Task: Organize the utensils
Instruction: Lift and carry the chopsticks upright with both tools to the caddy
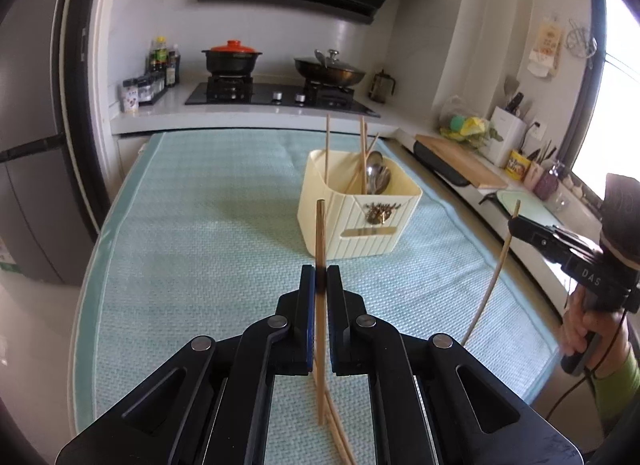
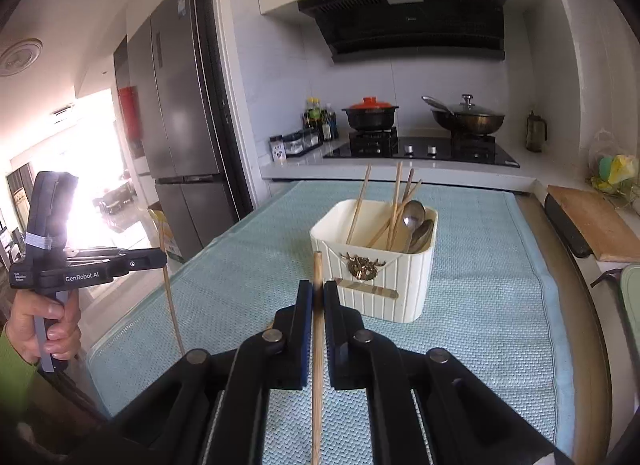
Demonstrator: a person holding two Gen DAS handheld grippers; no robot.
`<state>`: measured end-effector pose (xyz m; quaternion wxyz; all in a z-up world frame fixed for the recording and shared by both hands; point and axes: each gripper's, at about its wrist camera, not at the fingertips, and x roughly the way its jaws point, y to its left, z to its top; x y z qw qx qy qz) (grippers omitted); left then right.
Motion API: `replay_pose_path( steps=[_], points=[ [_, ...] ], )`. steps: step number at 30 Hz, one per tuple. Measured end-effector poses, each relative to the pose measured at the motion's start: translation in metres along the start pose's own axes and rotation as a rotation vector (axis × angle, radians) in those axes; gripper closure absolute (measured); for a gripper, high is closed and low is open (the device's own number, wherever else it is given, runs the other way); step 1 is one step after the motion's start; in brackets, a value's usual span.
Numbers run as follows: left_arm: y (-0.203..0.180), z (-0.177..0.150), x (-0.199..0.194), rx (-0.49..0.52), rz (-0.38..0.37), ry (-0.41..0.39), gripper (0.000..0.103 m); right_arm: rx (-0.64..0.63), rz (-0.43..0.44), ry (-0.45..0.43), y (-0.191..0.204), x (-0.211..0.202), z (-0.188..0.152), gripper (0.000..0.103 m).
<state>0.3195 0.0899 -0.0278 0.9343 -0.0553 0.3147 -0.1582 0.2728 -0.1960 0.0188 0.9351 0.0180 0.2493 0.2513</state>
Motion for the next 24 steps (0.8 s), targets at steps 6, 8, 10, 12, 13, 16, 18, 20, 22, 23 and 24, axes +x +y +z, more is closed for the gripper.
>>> replay_pose_path(
  steps=[6, 8, 10, 12, 13, 16, 18, 20, 22, 23, 24],
  points=[
    [-0.011, 0.0, -0.014, -0.004, 0.015, -0.059, 0.1, -0.006, -0.022, -0.097, 0.008, -0.021, 0.003, 0.097],
    [-0.015, 0.002, -0.017, -0.001, 0.009, -0.074, 0.1, -0.009, -0.02, -0.127, 0.01, -0.027, 0.005, 0.097],
    [-0.016, 0.005, -0.022, 0.003, 0.007, -0.091, 0.1, -0.012, -0.024, -0.141, 0.011, -0.03, 0.008, 0.097],
    [-0.017, 0.008, -0.026, 0.0, -0.001, -0.106, 0.1, -0.011, -0.027, -0.151, 0.011, -0.032, 0.011, 0.097],
    [-0.017, 0.009, -0.028, -0.002, -0.004, -0.114, 0.1, -0.011, -0.03, -0.156, 0.011, -0.033, 0.012, 0.097],
    [-0.017, 0.013, -0.033, -0.006, -0.006, -0.132, 0.1, -0.019, -0.035, -0.166, 0.014, -0.033, 0.015, 0.097],
    [-0.017, 0.016, -0.033, -0.012, -0.008, -0.137, 0.1, -0.025, -0.037, -0.17, 0.016, -0.033, 0.018, 0.097],
    [-0.016, 0.018, -0.032, -0.017, -0.009, -0.14, 0.1, -0.031, -0.038, -0.171, 0.017, -0.032, 0.02, 0.097],
    [-0.016, 0.02, -0.031, -0.02, -0.014, -0.139, 0.1, -0.034, -0.04, -0.173, 0.017, -0.031, 0.023, 0.097],
    [-0.016, 0.021, -0.03, -0.019, -0.017, -0.139, 0.1, -0.036, -0.042, -0.173, 0.017, -0.031, 0.024, 0.097],
    [-0.017, 0.022, -0.029, -0.018, -0.017, -0.14, 0.1, -0.037, -0.046, -0.174, 0.016, -0.031, 0.025, 0.097]
  ],
)
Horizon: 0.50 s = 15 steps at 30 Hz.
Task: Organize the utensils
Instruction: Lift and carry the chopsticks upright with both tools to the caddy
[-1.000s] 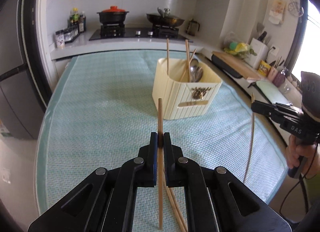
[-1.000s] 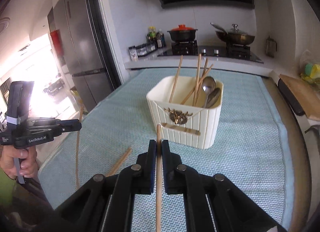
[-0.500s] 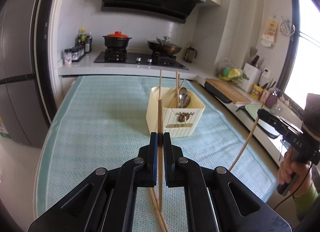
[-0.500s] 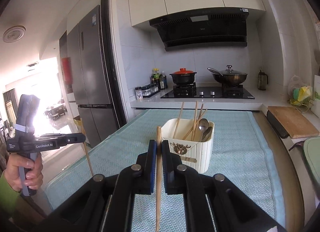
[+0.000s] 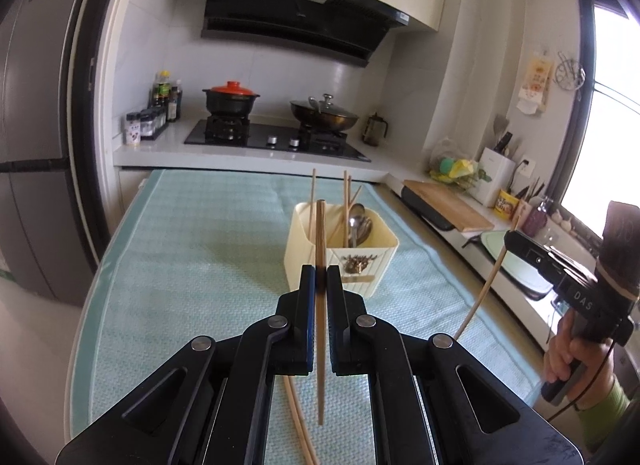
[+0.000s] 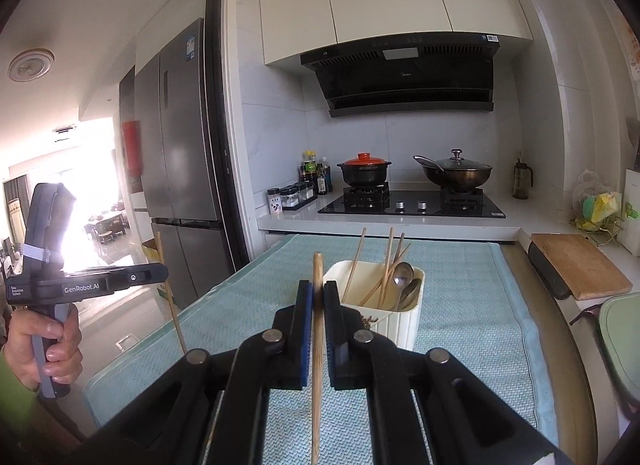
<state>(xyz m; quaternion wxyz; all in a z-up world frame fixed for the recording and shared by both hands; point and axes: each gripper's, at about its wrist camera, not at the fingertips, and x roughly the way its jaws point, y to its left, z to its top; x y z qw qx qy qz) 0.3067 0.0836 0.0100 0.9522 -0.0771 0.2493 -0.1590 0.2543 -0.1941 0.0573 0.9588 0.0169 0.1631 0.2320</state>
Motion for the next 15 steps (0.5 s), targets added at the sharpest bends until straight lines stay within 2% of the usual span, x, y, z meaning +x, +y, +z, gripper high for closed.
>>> replay_pose_path(
  steps=[15],
  points=[
    [0.004, 0.031, 0.0, 0.013, -0.028, -0.016, 0.1, -0.03, -0.03, -0.013, -0.008, 0.006, 0.031, 0.097]
  ],
)
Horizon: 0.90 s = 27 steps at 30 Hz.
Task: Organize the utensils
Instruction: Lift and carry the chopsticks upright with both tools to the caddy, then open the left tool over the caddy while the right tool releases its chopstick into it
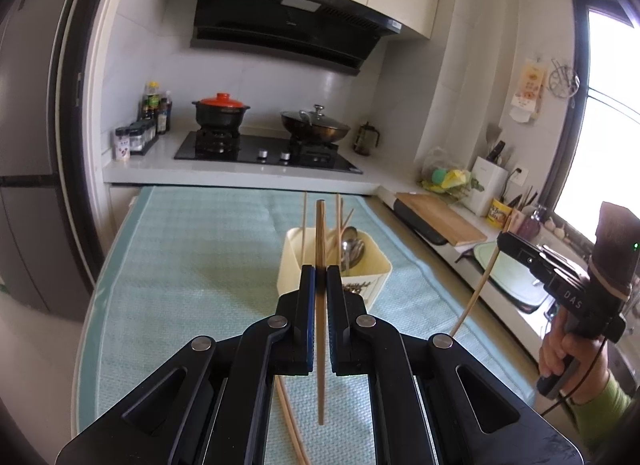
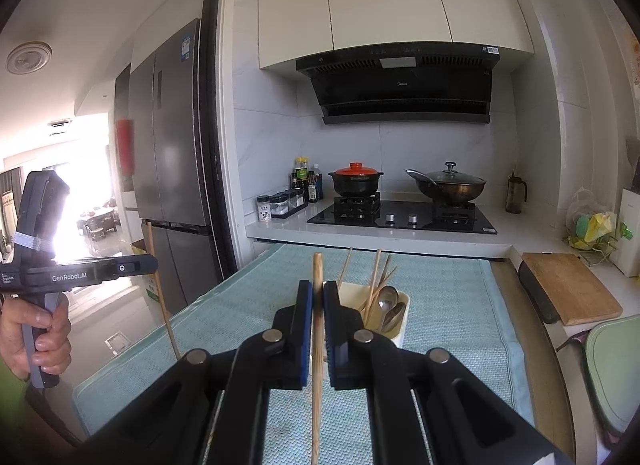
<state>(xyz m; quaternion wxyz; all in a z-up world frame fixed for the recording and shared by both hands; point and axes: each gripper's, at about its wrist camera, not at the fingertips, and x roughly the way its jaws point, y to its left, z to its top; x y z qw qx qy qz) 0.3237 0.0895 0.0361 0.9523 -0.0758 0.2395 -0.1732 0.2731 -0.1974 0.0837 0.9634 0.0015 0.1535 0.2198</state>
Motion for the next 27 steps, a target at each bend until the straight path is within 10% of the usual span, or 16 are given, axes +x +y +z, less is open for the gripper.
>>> replay_pose_path(
  steps=[15, 27],
  points=[
    [-0.018, 0.067, 0.01, 0.025, -0.013, -0.068, 0.1, -0.015, -0.011, -0.035, -0.018, 0.025, 0.042, 0.097],
    [-0.031, 0.127, 0.12, 0.007, -0.005, -0.106, 0.1, 0.042, -0.111, -0.146, -0.06, 0.099, 0.082, 0.097]
  ],
)
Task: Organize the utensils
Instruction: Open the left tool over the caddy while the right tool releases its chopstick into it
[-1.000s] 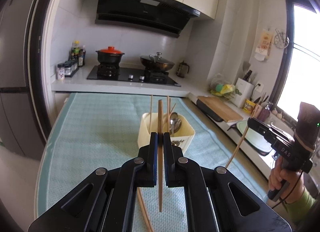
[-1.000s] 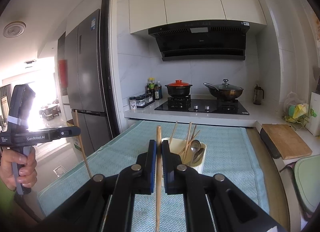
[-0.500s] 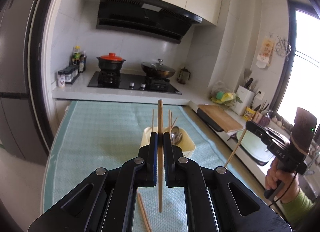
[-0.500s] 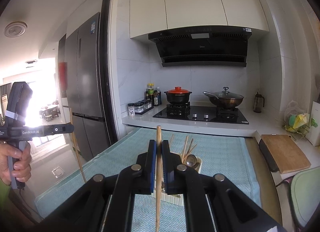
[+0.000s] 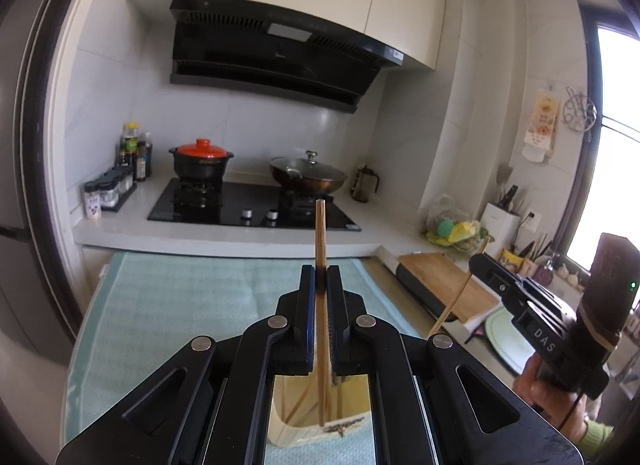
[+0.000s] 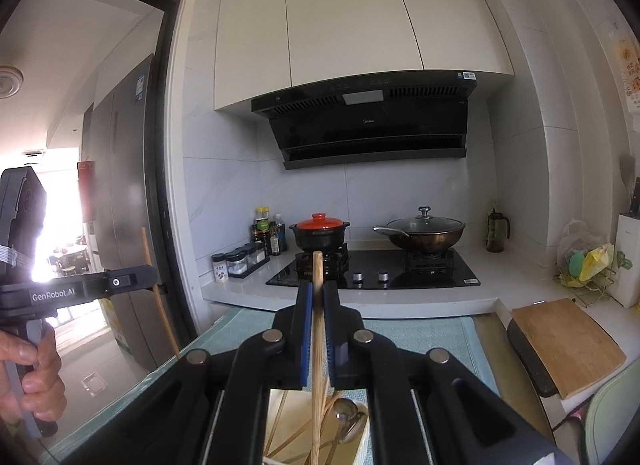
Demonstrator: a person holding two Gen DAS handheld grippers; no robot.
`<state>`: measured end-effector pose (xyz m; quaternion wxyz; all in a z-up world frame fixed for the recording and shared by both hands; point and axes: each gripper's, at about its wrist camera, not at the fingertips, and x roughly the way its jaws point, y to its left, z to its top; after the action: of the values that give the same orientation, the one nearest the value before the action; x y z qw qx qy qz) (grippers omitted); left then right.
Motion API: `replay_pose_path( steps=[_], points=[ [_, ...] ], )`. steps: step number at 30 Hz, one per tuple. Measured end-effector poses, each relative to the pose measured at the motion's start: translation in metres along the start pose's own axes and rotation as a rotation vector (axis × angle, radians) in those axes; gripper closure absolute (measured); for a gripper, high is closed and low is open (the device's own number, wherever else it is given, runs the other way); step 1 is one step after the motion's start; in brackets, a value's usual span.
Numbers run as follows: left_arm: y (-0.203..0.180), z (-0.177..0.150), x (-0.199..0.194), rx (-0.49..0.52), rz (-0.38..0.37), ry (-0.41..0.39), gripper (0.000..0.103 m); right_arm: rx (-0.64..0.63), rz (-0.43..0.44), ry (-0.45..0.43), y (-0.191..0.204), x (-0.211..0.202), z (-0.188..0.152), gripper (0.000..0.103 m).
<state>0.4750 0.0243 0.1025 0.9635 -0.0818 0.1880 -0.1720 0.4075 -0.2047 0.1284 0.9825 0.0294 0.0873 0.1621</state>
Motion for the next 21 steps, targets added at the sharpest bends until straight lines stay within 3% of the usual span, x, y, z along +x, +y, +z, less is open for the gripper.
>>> replay_pose_path(
  steps=[2, 8, 12, 13, 14, 15, 16, 17, 18, 19, 21],
  points=[
    [0.0, -0.001, 0.023, -0.003, 0.004, 0.024, 0.1, -0.01, -0.006, 0.029, -0.003, 0.02, -0.007, 0.097],
    [0.003, -0.027, 0.089, -0.009, 0.007, 0.169, 0.1, 0.042, 0.023, 0.274, -0.018, 0.085, -0.054, 0.097],
    [0.003, -0.049, 0.118, 0.026, 0.033, 0.252, 0.099, 0.072, 0.041, 0.391, -0.024, 0.107, -0.081, 0.096],
    [0.004, -0.053, 0.124, 0.029, 0.043, 0.277, 0.098, 0.076, 0.038, 0.411, -0.026, 0.111, -0.085, 0.095],
    [0.006, -0.057, 0.129, 0.028, 0.058, 0.304, 0.097, 0.078, 0.028, 0.424, -0.027, 0.113, -0.087, 0.086],
    [0.008, -0.059, 0.13, 0.023, 0.068, 0.327, 0.09, 0.08, 0.017, 0.424, -0.028, 0.112, -0.086, 0.077],
    [0.01, -0.061, 0.126, 0.017, 0.075, 0.337, 0.074, 0.088, 0.009, 0.413, -0.03, 0.107, -0.084, 0.056],
    [0.012, -0.061, 0.118, 0.015, 0.083, 0.328, 0.062, 0.097, 0.003, 0.393, -0.031, 0.1, -0.08, 0.047],
    [0.014, -0.06, 0.108, 0.026, 0.098, 0.308, 0.042, 0.1, -0.002, 0.373, -0.032, 0.092, -0.076, 0.047],
    [0.014, -0.06, 0.094, 0.043, 0.122, 0.285, 0.029, 0.091, -0.006, 0.364, -0.032, 0.083, -0.072, 0.047],
    [0.016, -0.062, 0.063, 0.086, 0.155, 0.265, 0.019, 0.056, -0.009, 0.363, -0.029, 0.067, -0.065, 0.047]
  ],
)
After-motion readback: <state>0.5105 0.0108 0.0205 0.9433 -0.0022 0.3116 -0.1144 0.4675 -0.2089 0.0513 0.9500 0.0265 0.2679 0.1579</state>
